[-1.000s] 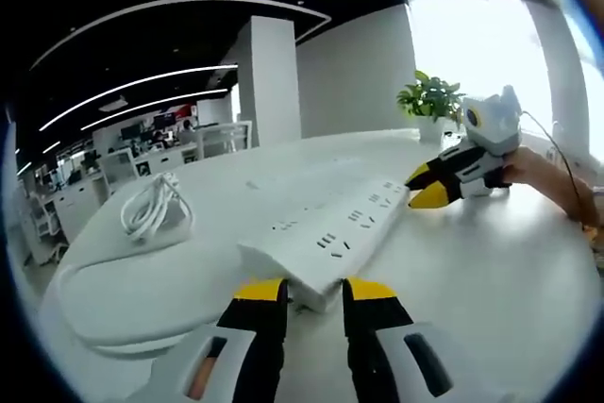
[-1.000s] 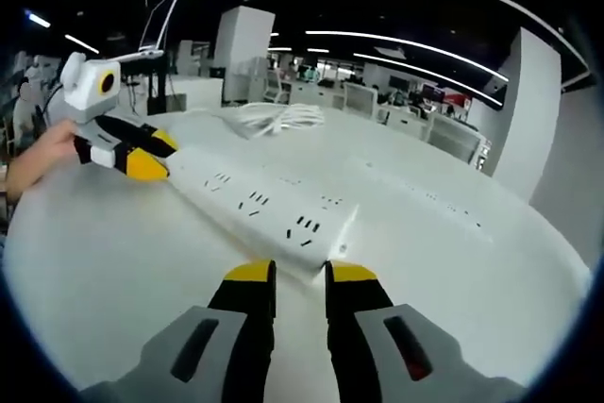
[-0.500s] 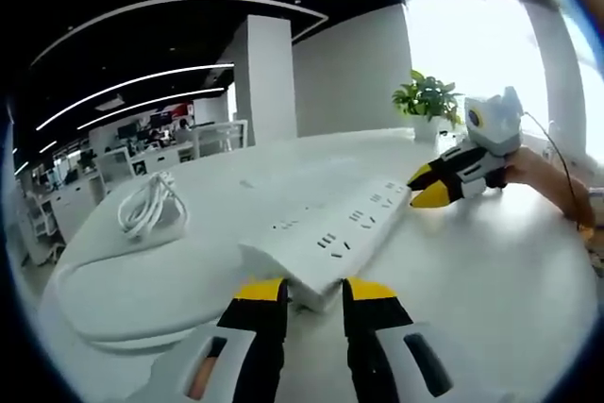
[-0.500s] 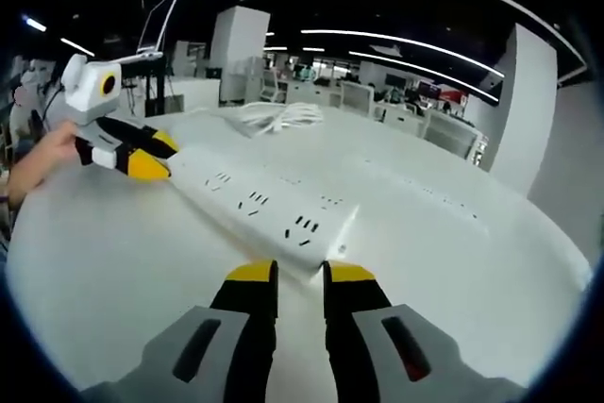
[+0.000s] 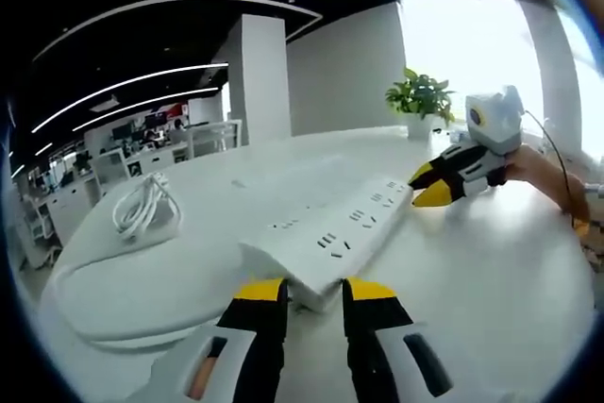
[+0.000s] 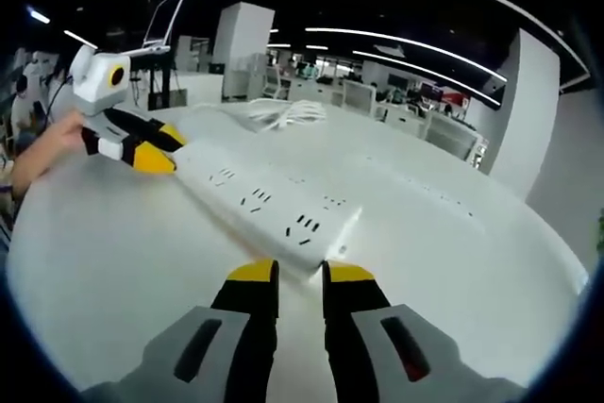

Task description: Straighten the power strip on the desk, plug the charger into it

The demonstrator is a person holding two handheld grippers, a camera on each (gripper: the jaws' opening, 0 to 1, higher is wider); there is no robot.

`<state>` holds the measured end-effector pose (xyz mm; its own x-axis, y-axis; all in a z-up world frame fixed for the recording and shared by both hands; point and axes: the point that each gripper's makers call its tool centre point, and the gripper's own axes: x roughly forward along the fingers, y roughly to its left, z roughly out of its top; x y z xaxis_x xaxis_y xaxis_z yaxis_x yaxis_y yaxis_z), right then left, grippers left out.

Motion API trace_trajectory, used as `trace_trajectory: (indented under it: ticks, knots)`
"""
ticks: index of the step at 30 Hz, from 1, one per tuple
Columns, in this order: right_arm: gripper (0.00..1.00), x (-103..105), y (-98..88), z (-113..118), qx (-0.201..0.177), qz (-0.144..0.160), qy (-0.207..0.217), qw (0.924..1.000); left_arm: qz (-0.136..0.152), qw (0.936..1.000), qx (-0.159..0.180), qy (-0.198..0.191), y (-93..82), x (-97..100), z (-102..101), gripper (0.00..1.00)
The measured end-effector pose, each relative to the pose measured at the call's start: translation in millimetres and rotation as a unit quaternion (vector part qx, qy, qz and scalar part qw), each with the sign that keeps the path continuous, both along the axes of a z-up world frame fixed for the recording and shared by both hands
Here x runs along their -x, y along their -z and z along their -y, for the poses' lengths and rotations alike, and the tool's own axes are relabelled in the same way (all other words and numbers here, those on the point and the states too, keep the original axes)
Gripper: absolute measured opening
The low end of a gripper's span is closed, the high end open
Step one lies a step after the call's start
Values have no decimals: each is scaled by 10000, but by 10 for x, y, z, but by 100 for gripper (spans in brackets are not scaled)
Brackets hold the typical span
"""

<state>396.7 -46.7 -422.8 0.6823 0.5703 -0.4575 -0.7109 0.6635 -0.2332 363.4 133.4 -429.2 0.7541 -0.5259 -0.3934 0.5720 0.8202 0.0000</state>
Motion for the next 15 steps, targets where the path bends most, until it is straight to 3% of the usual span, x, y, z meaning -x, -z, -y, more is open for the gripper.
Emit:
trace_trajectory:
  ticks: [15]
  knots:
    - [17, 159, -9, 78, -228, -46, 158, 9996, -63, 9999, 15, 124, -5, 110, 61, 23]
